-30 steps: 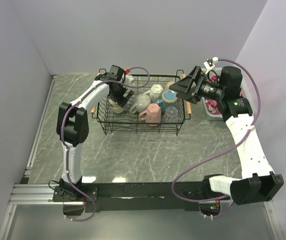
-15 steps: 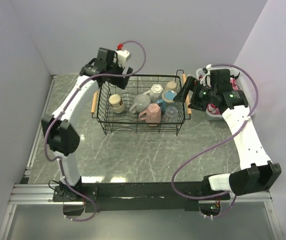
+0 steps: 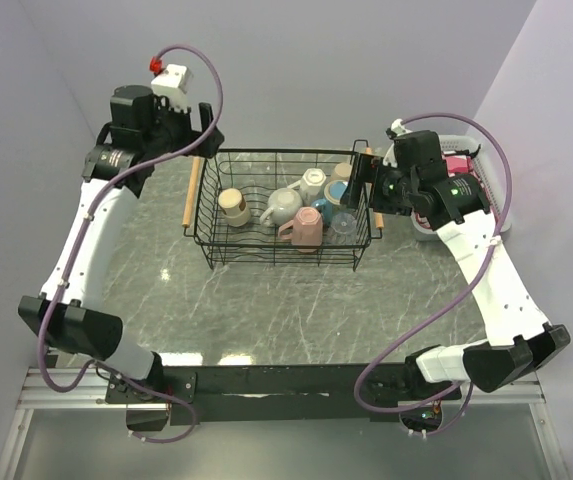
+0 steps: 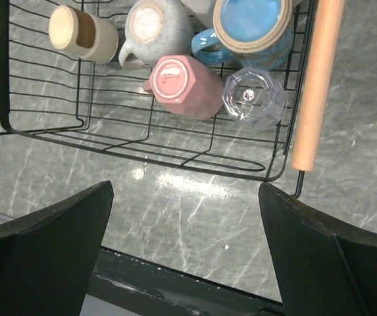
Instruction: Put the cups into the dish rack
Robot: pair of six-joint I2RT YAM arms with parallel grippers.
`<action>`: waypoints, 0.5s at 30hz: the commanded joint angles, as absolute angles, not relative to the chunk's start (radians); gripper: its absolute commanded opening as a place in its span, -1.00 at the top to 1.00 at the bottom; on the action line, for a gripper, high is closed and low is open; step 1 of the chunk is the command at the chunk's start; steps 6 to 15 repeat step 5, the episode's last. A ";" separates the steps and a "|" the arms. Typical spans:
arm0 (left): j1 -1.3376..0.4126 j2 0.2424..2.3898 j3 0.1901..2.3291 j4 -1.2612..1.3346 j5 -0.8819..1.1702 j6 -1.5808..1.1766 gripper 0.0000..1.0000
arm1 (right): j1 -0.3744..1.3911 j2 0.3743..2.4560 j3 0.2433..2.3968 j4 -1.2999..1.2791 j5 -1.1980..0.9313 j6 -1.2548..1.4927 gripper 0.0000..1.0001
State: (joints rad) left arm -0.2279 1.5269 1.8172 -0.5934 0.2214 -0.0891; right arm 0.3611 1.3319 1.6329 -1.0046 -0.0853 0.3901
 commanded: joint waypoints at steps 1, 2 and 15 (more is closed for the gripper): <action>-0.230 1.476 1.738 -0.529 0.213 -0.150 -0.93 | 0.379 1.331 1.674 -1.006 -0.046 0.368 -0.99; -0.230 1.471 1.732 -0.525 0.210 -0.164 -0.93 | 0.382 1.333 1.678 -1.011 -0.041 0.367 -0.99; -0.227 1.451 1.694 -0.499 0.192 -0.190 -0.93 | 0.387 1.327 1.684 -1.020 -0.034 0.356 -1.00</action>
